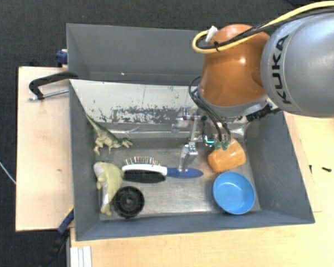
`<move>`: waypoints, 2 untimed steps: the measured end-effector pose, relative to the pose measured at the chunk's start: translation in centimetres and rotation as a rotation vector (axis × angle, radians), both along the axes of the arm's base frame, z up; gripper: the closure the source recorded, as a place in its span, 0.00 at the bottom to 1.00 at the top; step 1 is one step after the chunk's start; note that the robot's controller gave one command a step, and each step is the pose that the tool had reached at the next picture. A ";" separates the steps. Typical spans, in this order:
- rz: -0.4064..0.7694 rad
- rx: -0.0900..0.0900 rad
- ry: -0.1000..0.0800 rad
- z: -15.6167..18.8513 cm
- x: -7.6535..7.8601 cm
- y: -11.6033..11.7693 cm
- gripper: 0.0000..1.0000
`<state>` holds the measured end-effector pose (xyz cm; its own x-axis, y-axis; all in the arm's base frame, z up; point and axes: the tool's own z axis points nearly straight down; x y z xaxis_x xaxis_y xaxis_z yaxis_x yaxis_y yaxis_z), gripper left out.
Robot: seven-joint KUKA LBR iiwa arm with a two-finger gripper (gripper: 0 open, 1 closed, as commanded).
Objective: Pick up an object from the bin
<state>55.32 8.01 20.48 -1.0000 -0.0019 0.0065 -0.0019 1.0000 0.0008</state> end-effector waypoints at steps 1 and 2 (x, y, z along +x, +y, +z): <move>0.038 0.001 -0.008 -13.0 -3.2 2.6 0.00; 0.035 0.000 -0.009 -12.8 -3.1 2.4 1.00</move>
Offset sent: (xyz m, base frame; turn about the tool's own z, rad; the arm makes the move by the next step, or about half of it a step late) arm -0.0322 0.0241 -0.1284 -0.0361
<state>52.18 10.41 7.70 -0.9993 -0.0367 -0.0023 -0.0367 0.9993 0.0007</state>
